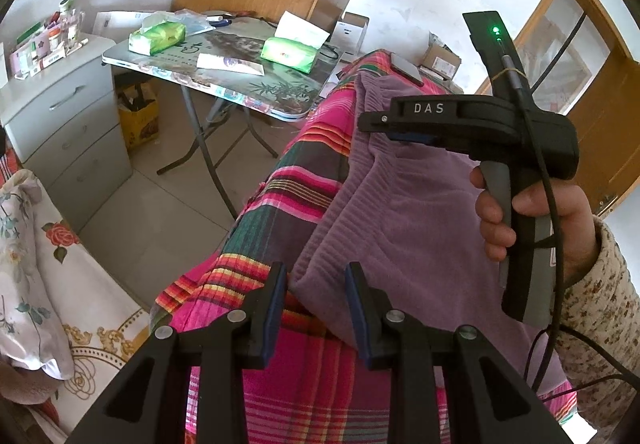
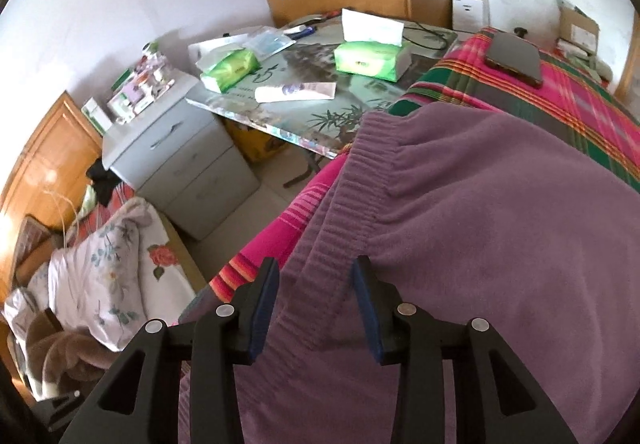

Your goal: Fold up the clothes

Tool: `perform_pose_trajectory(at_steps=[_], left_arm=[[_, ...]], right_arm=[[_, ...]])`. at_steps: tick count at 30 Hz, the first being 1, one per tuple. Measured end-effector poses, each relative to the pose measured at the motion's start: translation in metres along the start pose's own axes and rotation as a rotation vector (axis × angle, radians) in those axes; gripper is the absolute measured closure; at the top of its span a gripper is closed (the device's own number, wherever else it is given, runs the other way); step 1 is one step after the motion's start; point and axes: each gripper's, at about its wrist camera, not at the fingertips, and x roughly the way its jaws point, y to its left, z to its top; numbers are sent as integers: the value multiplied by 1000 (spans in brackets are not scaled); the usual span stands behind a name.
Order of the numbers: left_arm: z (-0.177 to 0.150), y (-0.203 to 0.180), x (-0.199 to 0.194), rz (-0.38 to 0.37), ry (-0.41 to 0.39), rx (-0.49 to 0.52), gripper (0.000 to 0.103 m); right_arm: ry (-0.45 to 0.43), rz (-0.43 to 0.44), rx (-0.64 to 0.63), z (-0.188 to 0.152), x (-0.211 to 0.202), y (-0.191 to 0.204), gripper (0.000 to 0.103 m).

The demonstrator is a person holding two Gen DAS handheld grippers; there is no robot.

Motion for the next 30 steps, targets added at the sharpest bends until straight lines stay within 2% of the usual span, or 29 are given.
perform_pose_trajectory(at_steps=[1, 3, 5, 6, 8, 9, 15, 21, 30], left_arm=[[0, 0, 0, 0, -1, 1, 73], [-1, 0, -1, 1, -1, 0, 73], [-1, 0, -1, 10, 1, 3, 73], [-1, 0, -1, 12, 2, 1, 73], [0, 0, -2, 16, 6, -2, 74], [0, 1, -2, 16, 5, -7, 76], [1, 2, -6, 21, -9, -2, 86], [1, 3, -8, 25, -14, -4, 87], [0, 0, -5, 70, 4, 7, 83]], right_arm=[[-2, -15, 2, 0, 0, 0, 74], [-6, -18, 8, 0, -1, -1, 75], [-20, -11, 11, 0, -3, -2, 84], [-25, -5, 10, 1, -4, 0, 93], [-34, 3, -1, 2, -5, 4, 96], [-38, 6, -11, 2, -6, 7, 102], [-53, 24, -31, 4, -5, 15, 103], [-62, 77, -13, 5, -4, 16, 103], [-18, 132, 56, -1, 2, 8, 99]])
